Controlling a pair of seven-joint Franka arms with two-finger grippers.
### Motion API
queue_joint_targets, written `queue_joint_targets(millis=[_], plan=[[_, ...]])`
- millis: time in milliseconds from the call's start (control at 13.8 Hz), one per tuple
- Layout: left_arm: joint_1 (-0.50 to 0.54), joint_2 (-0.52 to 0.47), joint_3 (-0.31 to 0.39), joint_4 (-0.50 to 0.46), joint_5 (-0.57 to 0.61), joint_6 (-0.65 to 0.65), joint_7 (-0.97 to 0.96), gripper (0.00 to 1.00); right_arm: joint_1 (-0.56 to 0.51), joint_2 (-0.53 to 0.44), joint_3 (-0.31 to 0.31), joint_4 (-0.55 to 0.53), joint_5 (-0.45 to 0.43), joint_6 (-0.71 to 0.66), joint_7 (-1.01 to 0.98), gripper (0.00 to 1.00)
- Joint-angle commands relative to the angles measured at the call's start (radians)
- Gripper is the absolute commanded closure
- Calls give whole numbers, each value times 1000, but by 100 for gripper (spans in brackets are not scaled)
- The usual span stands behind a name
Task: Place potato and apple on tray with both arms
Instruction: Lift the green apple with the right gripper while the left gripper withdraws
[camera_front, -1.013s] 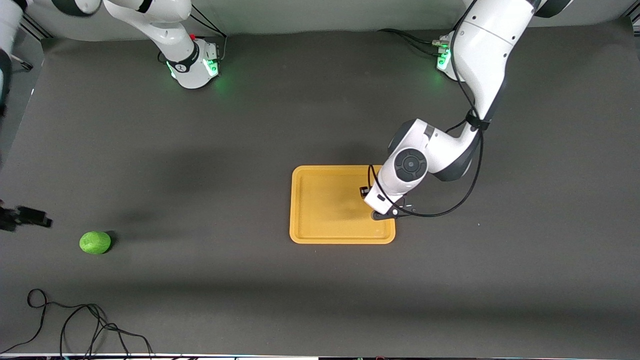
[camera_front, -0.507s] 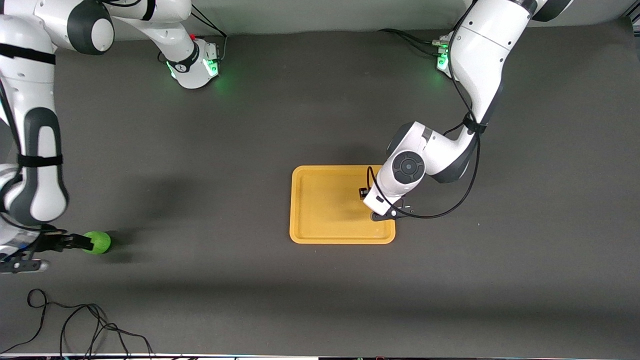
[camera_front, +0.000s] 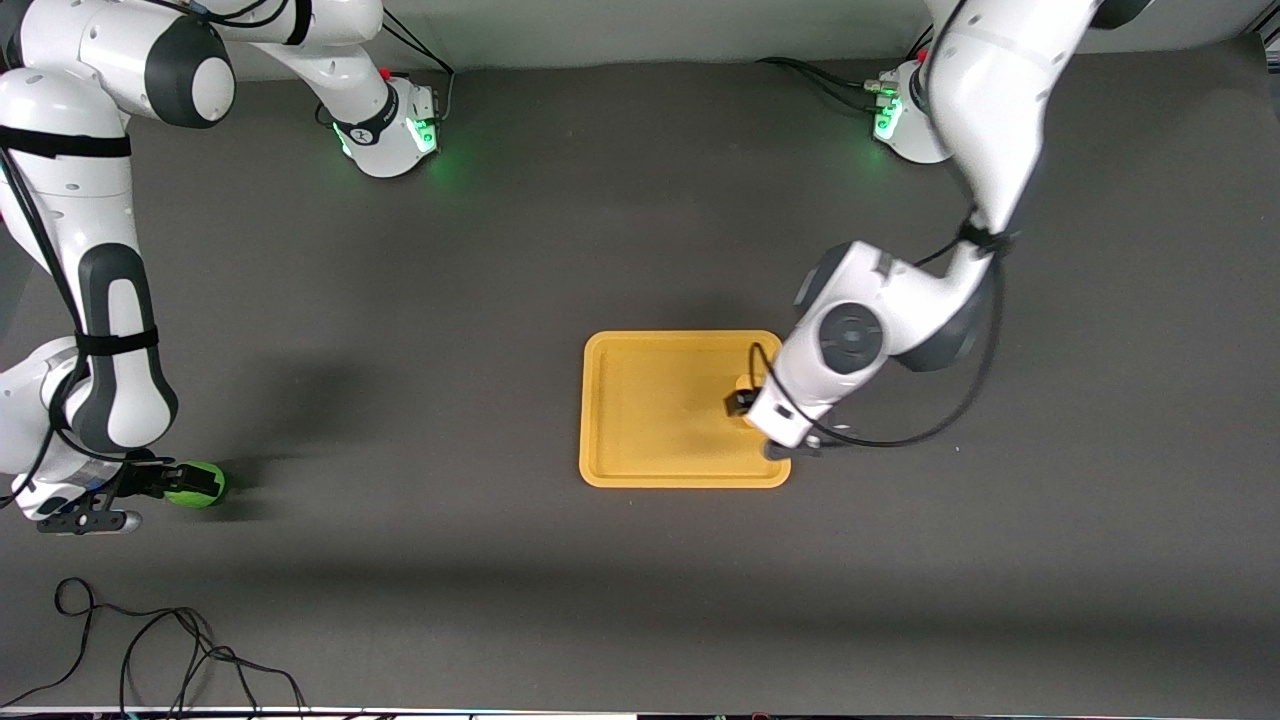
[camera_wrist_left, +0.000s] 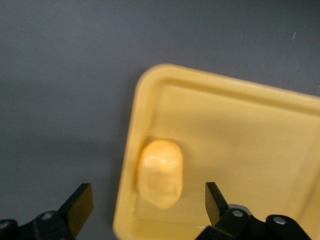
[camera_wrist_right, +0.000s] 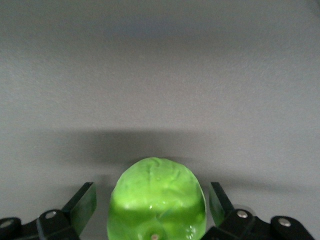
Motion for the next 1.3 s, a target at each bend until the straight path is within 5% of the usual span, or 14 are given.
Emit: queue_joint_targets(millis=[0,72,217,289,507,724,1013,1230], plan=[[91,-93,-1,145,-3,-214,53,0,-5,10,4,-2,36,15,-37,0],[123,-105,-1,185,-3,-254,82,0,-5,10,4,-2,34,11,-37,8],[204,-149,0,199,1,-309,170,0,-8,1,2,-2,34,-6,-69,42],[246,-177,2,193,9,-338,226,0,-6,-9,1,7,34,-32,-75,45],[402,-261,3,112,69,-348,484,0,11,-97,-19,49,10,-158,-63,45],[536,-310,2,52,69,-311,668,0,12,-212,-24,101,-104,-316,-22,45],[493,-434,-4,-181,72,-140,641,0,64,-324,-22,240,-243,-601,102,45],[444,-455,-4,-200,77,-197,584,0,190,-401,-22,245,-270,-686,268,45]])
